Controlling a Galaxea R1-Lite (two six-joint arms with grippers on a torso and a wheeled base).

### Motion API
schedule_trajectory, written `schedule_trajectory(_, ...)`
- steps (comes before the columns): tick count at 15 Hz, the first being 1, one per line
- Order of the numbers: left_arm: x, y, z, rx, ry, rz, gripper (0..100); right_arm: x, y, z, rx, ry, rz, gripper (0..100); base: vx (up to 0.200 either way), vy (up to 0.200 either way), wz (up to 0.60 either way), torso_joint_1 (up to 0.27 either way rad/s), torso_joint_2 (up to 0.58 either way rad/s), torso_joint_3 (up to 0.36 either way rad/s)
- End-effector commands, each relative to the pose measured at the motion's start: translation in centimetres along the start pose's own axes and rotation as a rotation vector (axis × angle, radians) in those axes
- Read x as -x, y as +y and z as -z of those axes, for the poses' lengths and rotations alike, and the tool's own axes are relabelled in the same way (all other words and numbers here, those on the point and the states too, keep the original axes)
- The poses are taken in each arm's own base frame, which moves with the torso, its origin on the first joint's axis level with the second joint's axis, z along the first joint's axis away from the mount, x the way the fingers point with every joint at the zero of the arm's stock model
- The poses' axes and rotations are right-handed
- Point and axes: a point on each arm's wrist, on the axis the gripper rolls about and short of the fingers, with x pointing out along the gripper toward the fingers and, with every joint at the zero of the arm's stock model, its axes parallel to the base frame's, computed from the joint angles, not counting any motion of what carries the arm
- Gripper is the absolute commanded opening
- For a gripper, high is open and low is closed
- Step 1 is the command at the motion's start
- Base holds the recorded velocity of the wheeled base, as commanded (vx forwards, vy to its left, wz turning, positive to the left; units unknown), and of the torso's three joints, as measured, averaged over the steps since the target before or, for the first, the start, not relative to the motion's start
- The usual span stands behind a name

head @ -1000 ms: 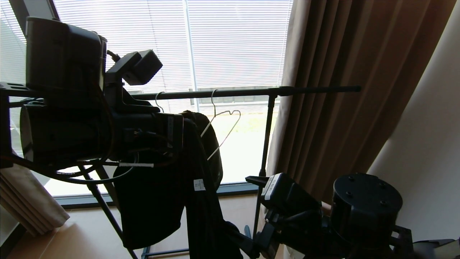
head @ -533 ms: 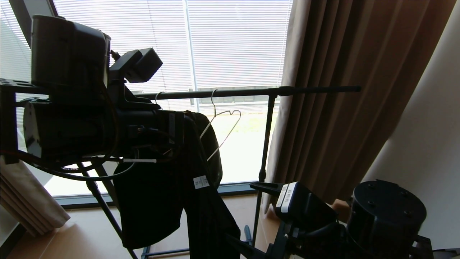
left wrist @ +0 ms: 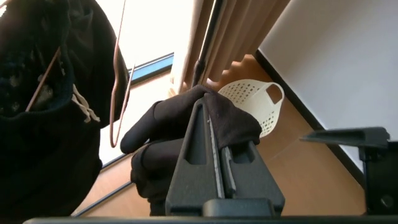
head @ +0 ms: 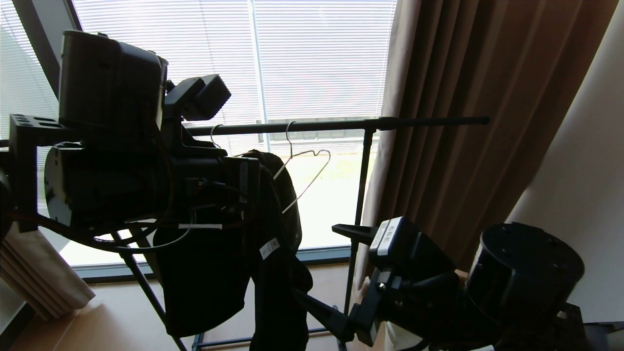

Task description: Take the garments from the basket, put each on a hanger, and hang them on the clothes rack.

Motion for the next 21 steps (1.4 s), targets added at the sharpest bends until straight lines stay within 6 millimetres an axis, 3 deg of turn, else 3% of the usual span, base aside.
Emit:
schedule_trajectory(1, 0.2, -0.3, 0.0, -0.003, -0.003, 0.009, 0, -2.0, 0.1, 0.6, 0.002, 0.019, 0.005, 100, 0.000, 0.000, 0.00, 0.000, 0.00, 0.000)
schedule_trajectory(7, 1.3, -1.0, 0.0, -0.016, -0.018, 0.044, 0, -4.2, -0.5, 3.4, -0.004, 0.102, 0.032, 100, 0.000, 0.000, 0.00, 0.000, 0.00, 0.000)
schedule_trajectory(12, 1.4, -1.0, 0.5, -0.027, -0.006, 0.050, 0, -3.6, -2.0, 2.8, -0.015, 0.078, 0.070, 100, 0.000, 0.000, 0.00, 0.000, 0.00, 0.000)
schedule_trajectory(21, 2.2, -0.9, 1.0, -0.055, 0.002, 0.078, 0, -1.9, -2.3, 1.4, -0.016, 0.030, 0.050, 100, 0.000, 0.000, 0.00, 0.000, 0.00, 0.000)
